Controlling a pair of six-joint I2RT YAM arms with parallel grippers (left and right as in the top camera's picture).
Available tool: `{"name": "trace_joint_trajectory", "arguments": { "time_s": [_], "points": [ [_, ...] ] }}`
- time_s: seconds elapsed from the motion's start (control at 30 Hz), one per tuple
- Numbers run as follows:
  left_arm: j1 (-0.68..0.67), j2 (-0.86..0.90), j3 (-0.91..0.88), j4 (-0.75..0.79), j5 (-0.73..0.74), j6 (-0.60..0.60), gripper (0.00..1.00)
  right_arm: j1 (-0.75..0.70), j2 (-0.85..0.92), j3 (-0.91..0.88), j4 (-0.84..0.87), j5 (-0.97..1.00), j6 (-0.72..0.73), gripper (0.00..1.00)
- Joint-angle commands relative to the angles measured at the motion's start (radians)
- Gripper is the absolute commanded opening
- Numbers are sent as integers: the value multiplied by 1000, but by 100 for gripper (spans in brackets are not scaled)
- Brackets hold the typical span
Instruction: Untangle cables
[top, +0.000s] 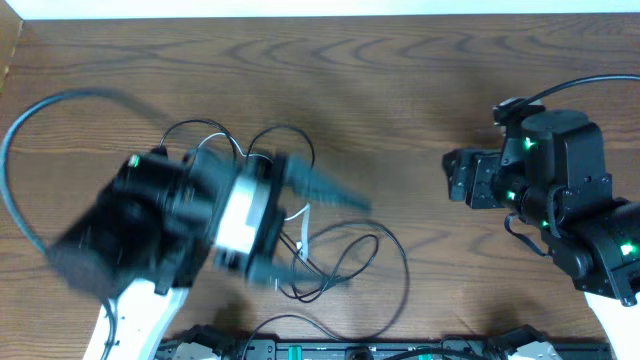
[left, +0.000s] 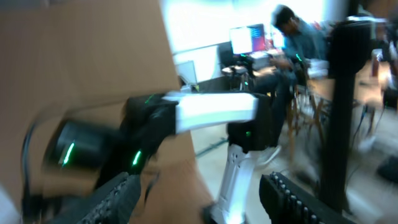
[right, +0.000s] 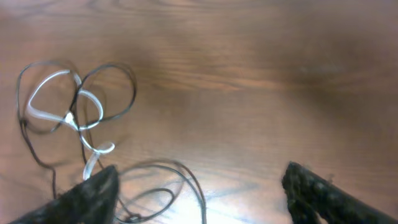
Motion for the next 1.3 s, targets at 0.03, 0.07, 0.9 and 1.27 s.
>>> {"name": "trace_joint_trajectory", "arguments": {
  "time_s": [0.03, 0.07, 0.9, 1.27],
  "points": [
    [123, 67, 10, -148, 23, -37, 67, -3, 7, 8, -2, -141, -136, 88],
    [147, 81, 9, -177, 23, -37, 64, 0, 13, 8, -3, -160, -158, 89],
    [1032, 196, -164, -343, -26, -37, 35, 430, 639, 8, 257, -108, -232, 91],
    [1121, 195, -566, -343, -262, 83, 35, 541, 787, 8, 484, -69, -64, 95]
  ]
}}
